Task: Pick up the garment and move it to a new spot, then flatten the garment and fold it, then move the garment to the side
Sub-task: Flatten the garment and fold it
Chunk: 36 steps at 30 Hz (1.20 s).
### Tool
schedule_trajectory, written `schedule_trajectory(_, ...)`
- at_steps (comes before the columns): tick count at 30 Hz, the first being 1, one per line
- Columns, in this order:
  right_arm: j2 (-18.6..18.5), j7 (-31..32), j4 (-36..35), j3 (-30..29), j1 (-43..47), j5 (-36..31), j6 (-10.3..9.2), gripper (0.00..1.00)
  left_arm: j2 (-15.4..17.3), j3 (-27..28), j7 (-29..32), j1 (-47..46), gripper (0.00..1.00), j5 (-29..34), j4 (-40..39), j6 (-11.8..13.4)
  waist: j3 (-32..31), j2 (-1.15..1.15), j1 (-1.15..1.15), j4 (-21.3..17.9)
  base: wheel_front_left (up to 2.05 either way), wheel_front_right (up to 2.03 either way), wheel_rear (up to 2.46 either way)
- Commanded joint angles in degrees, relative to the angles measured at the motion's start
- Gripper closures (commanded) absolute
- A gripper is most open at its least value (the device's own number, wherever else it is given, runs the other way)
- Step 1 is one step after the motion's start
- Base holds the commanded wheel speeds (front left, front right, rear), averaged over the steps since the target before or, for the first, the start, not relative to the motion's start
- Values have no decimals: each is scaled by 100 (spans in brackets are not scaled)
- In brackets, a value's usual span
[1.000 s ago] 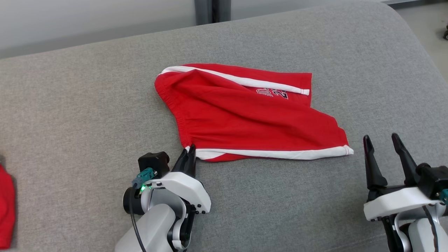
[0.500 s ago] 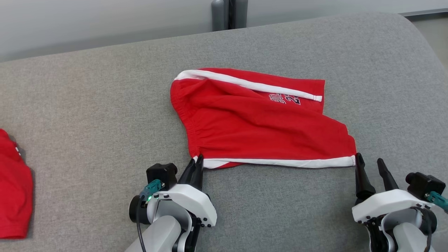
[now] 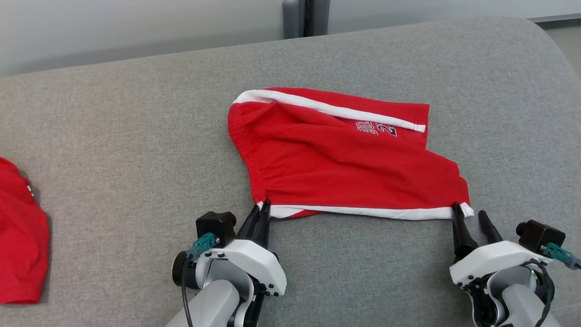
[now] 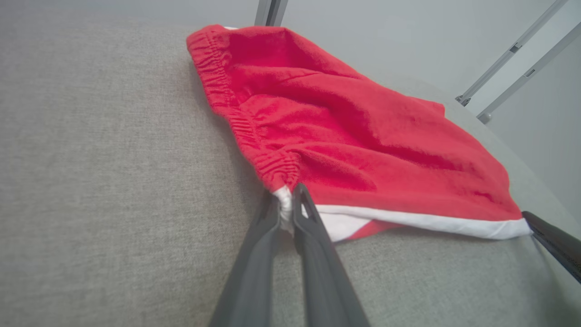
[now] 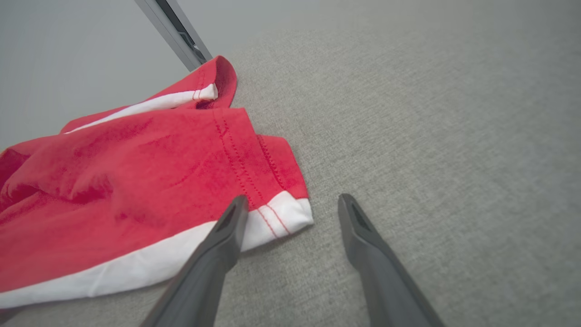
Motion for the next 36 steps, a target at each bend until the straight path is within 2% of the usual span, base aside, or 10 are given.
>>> schedule_trajectory(1,-52,-8,82,47,-78,61,-2,0,31,-5,-3,-22,100,32,-15,-2,10,0,0,8,0,0,0)
schedule_trajectory(2,-67,-8,137,81,-106,96,-2,0,31,-12,-3,-26,100,39,-17,-2,14,0,0,14,0,0,0)
schedule_trajectory(3,-60,3,200,132,-122,180,-2,13,30,-22,-3,-30,100,45,-18,-3,17,0,0,21,0,0,0)
schedule_trajectory(4,-54,21,259,180,-145,259,-2,61,30,-31,-3,-36,100,46,-15,-6,18,0,0,27,0,0,0)
schedule_trajectory(5,-61,24,308,225,-166,320,-2,86,31,-34,-3,-43,100,52,-7,-8,17,0,0,32,0,0,0)
schedule_trajectory(6,-60,23,342,268,-179,393,-2,100,31,-33,-3,-48,100,56,1,-11,12,0,0,37,0,0,0)
schedule_trajectory(13,-311,-3,-222,543,-210,498,-2,100,55,-46,-3,-99,100,167,4,-138,-131,0,0,19,0,0,0)
schedule_trajectory(21,-487,-6,-1454,371,-143,263,-2,100,438,-75,369,-307,100,101,-438,-390,-525,0,0,-19,0,0,0)
schedule_trajectory(31,-753,178,-2452,367,-712,45,-2,100,1146,114,1899,-909,100,-376,-2010,-531,-937,0,0,-17,0,0,0)
schedule_trajectory(36,-786,608,-2734,159,-1360,-67,-2,100,1246,505,2733,-1449,100,-915,-2695,-303,-855,0,0,-62,0,0,0)
